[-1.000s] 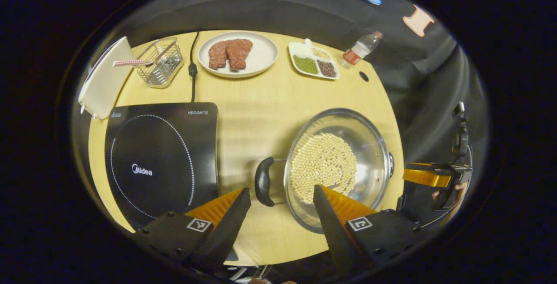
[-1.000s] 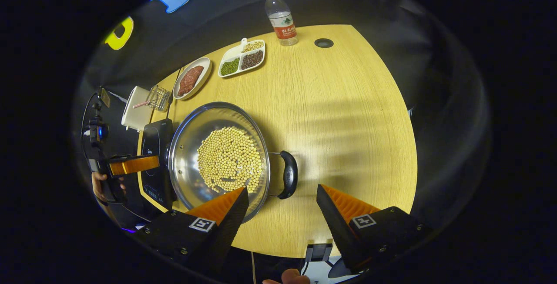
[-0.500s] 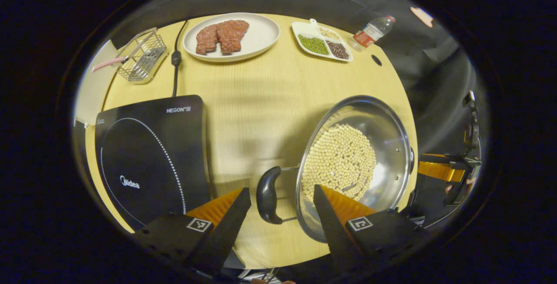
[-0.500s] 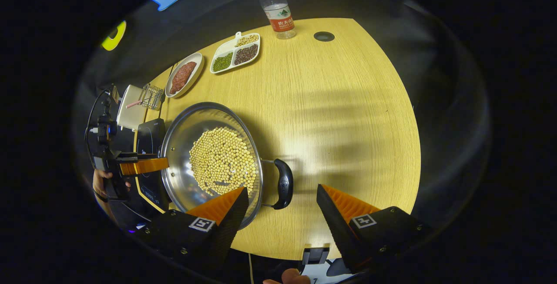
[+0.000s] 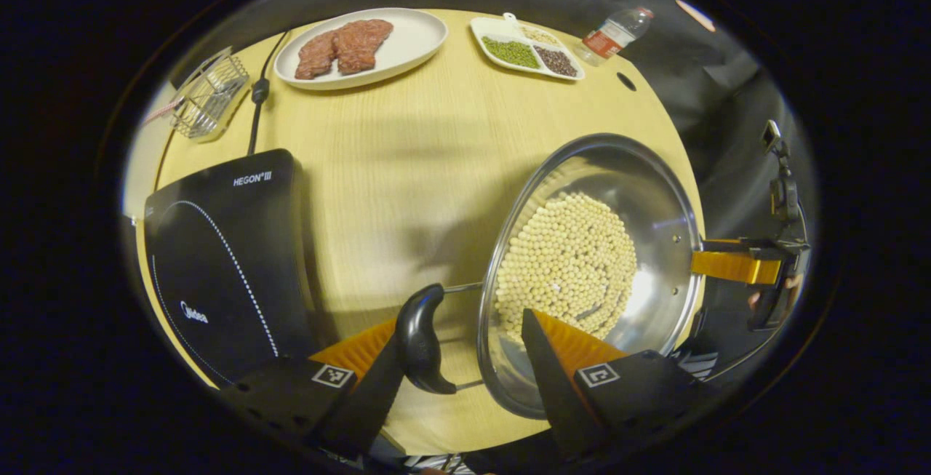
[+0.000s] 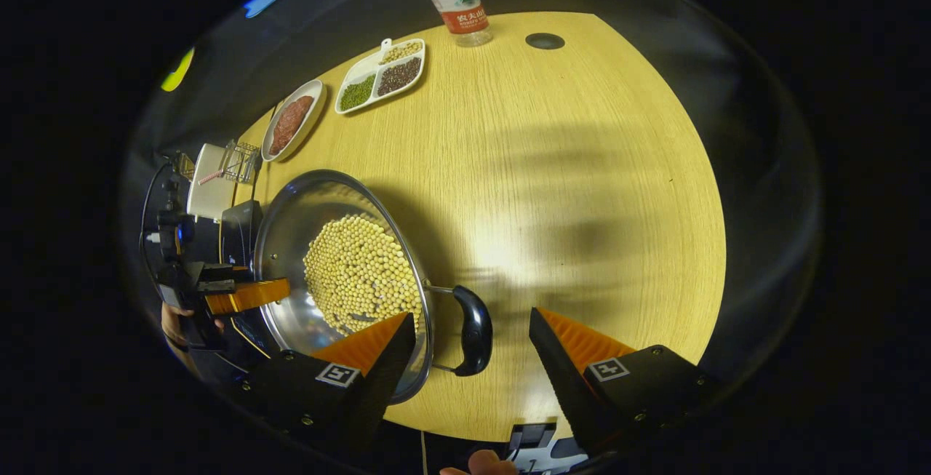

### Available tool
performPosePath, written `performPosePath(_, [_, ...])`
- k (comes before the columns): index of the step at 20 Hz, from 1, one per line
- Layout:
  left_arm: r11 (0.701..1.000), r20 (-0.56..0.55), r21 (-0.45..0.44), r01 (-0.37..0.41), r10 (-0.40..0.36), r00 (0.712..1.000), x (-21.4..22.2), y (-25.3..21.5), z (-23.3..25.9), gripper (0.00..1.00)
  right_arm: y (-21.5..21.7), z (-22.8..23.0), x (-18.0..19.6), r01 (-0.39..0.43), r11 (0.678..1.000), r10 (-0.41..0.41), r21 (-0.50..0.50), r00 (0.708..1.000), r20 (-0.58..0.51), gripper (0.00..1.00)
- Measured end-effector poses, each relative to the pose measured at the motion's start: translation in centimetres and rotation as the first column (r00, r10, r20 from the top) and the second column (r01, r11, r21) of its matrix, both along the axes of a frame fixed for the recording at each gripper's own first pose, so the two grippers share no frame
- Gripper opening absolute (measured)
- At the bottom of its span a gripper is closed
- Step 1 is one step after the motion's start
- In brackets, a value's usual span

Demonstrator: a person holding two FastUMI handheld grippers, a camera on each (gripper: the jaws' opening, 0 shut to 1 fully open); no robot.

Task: First push the handle of the pot to place it horizontally, then grasp the pot with both hands and set it on the induction cooktop.

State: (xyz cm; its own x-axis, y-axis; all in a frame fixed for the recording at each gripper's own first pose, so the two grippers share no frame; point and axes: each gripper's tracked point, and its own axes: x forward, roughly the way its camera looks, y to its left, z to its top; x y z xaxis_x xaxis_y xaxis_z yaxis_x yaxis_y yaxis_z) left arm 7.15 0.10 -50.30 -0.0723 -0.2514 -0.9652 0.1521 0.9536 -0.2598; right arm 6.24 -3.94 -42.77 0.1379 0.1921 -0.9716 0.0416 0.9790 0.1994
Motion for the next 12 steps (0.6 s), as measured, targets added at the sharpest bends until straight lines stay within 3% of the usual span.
performPosePath(4, [1.000, 0.003, 0.017, 0.011, -0.011, 1.000, -0.3, 0.3, -0.8, 0.94, 0.5, -1.6, 0.1, 0.004, 1.000, -0.004, -0.008, 1.000, -0.008, 0.98])
performPosePath(7, [0.999, 0.004, 0.027, 0.023, -0.023, 1.000, -0.7, 0.7, -1.4, 0.85, 0.6, -2.6, -0.3, 0.017, 1.000, -0.018, -0.016, 0.999, -0.029, 0.95])
performPosePath(10, [1.000, -0.019, 0.019, 0.001, -0.001, 1.000, -1.3, 0.9, -1.6, 0.74, 1.7, -3.4, -0.8, 0.060, 0.997, -0.057, 0.041, 0.996, -0.064, 0.69])
performPosePath(11, [1.000, -0.023, 0.005, -0.014, 0.014, 1.000, -1.2, 0.9, -1.2, 0.74, 1.6, -3.2, -0.9, 0.059, 0.997, -0.055, 0.048, 0.996, -0.073, 0.59])
performPosePath(12, [1.000, -0.030, -0.003, -0.023, 0.023, 0.999, -1.2, 0.8, -1.6, 0.77, 1.7, -3.1, -1.0, 0.052, 0.998, -0.049, 0.047, 0.996, -0.078, 0.59])
